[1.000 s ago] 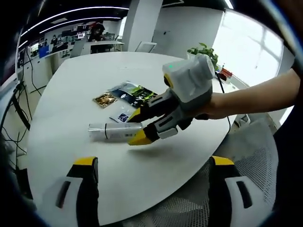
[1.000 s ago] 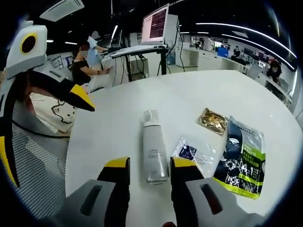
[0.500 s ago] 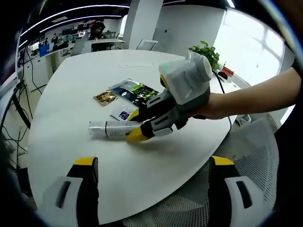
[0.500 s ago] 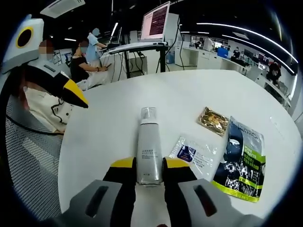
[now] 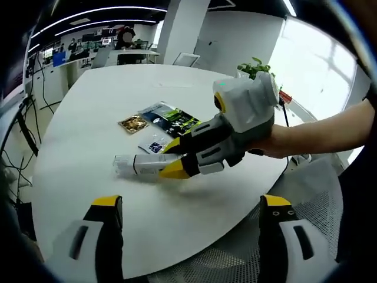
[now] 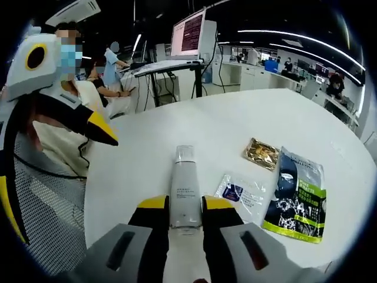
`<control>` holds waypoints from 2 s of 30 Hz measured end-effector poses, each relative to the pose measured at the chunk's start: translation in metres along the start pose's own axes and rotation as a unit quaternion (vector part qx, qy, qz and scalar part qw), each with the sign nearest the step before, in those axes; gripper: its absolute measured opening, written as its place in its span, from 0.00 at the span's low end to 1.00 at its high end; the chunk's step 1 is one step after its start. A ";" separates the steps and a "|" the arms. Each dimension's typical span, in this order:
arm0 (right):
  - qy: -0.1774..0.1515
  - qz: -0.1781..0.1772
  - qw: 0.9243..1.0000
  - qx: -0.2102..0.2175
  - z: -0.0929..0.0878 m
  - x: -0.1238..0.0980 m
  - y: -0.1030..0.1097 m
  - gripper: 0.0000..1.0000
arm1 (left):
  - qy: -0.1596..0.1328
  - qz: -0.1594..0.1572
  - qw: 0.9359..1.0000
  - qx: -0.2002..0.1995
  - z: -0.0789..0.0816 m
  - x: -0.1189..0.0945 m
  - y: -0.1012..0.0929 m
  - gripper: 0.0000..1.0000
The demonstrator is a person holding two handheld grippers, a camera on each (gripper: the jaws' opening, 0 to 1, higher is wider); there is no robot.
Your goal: Arrange the skincare products in the storage area until every visible bottle or jar stands upright without overlapping.
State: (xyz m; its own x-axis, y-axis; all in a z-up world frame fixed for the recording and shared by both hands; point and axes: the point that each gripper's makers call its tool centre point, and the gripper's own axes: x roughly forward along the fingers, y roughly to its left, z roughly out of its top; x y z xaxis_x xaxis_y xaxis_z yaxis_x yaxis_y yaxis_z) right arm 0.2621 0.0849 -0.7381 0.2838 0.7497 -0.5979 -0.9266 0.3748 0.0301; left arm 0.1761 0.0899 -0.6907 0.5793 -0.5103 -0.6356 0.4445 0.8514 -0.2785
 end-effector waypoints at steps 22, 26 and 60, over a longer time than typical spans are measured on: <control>0.167 0.013 0.985 -0.050 -0.067 -0.035 0.027 0.21 | -0.010 -0.003 1.000 0.002 0.007 -0.002 -0.010 0.86; 0.177 0.009 0.982 -0.071 -0.068 -0.036 0.026 0.20 | -0.010 -0.006 1.000 0.000 0.007 -0.003 -0.011 0.86; -0.035 -0.180 0.957 -0.224 0.030 -0.136 0.023 0.20 | -0.145 -0.098 0.972 -0.158 0.070 -0.008 -0.033 0.77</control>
State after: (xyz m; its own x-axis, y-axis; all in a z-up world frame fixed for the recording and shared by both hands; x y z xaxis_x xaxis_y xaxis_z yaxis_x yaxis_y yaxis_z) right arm 0.2098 0.0078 -0.6326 0.6056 0.6567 -0.4494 -0.7742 0.3556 -0.5236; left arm 0.2046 0.0571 -0.6257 0.6934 -0.6397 -0.3318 0.3596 0.7061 -0.6100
